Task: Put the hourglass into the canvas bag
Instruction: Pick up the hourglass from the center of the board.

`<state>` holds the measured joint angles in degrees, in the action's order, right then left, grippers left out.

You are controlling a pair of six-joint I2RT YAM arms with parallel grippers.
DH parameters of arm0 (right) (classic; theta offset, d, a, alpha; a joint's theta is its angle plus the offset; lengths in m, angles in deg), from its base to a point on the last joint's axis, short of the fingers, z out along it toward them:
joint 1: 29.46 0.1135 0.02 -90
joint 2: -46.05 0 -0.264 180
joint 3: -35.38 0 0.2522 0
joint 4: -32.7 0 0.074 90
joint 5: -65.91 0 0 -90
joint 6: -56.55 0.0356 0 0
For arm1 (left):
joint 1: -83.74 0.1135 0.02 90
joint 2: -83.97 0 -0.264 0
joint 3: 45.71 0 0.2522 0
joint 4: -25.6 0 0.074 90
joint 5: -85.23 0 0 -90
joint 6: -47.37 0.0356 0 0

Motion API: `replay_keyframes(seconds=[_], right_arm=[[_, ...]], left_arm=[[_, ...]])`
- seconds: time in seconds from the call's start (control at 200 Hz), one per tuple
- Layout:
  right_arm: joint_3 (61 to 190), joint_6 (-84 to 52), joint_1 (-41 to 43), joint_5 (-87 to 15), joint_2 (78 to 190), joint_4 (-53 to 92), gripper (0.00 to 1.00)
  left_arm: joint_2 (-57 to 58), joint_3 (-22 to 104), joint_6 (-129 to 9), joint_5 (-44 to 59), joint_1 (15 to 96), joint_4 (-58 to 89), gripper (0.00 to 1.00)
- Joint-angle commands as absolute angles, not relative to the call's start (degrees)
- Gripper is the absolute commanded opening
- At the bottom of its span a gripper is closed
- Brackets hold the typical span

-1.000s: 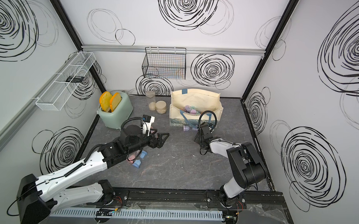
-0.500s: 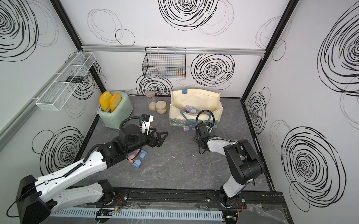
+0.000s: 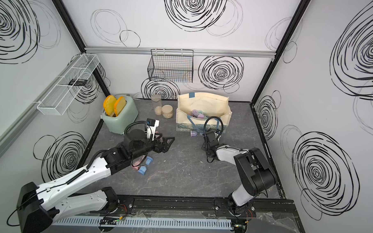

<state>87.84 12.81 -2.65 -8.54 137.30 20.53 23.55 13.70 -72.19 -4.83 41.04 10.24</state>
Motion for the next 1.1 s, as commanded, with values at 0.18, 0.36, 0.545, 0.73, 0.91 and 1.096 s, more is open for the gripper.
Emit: replay_keyframes(seconds=[0.18,0.36,0.545,0.73,0.91,1.096], right_arm=[[85.5,13.9,-3.1,-12.2,134.7,15.7,0.36],[83.7,13.8,-4.7,-14.2,129.5,15.5,0.32],[82.4,13.5,-7.3,-15.6,122.7,13.6,0.31],[83.8,11.6,-9.5,-14.3,113.3,8.5,0.29],[88.0,6.9,-9.9,-11.0,102.9,4.7,0.29],[96.8,2.2,-9.9,-10.4,100.0,3.9,0.29]], left_arm=[[24.5,14.3,-73.0,-5.3,41.7,11.8,0.96],[24.7,14.5,-73.0,-5.1,41.8,11.8,0.96],[24.9,14.6,-73.2,-5.0,42.0,11.8,0.96],[24.9,15.4,-73.2,-5.1,42.3,12.0,0.96],[24.2,17.7,-73.1,-5.1,43.1,11.8,0.96],[22.7,20.2,-73.0,-4.4,43.6,11.8,0.96]])
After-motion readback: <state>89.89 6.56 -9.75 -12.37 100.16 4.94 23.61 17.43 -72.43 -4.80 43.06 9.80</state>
